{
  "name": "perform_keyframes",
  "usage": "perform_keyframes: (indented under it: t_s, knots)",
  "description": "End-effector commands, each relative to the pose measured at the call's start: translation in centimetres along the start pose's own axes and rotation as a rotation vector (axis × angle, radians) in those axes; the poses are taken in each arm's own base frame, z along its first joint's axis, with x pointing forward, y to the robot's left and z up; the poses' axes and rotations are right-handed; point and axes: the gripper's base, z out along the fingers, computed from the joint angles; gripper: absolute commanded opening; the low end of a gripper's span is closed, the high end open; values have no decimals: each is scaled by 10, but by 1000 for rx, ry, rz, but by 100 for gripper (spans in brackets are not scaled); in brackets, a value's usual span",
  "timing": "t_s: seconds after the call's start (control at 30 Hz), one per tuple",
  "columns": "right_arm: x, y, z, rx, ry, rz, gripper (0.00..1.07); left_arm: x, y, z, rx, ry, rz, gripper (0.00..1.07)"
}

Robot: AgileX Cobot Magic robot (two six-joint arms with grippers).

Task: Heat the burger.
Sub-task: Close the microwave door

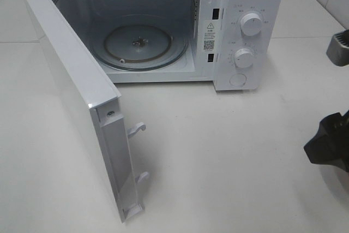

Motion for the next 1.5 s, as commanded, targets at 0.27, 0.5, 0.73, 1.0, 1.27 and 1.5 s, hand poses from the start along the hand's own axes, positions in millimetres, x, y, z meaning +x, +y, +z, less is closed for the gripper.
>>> perform_keyframes:
  t_s: [0.27, 0.5, 0.73, 1.0, 1.27, 1.5]
  knots:
    - [27, -5, -43, 4, -52, 14, 76, 1, 0, -2, -2, -20, -2, 100]
    - [49, -9, -76, -9, -207, 65, 76, 1, 0, -2, -2, -20, -2, 100]
    - [67, -13, -92, -4, -323, 115, 76, 1, 0, -2, -2, -20, -2, 100]
    - [101, -20, -93, 119, -450, 259, 76, 1, 0, -2, -2, -20, -2, 100]
    - [118, -19, -102, 196, -599, 327, 76, 1, 0, -2, -2, -20, -2, 100]
    - [126, -17, -107, 204, -656, 330, 72, 1, 0, -2, -2, -20, -2, 100]
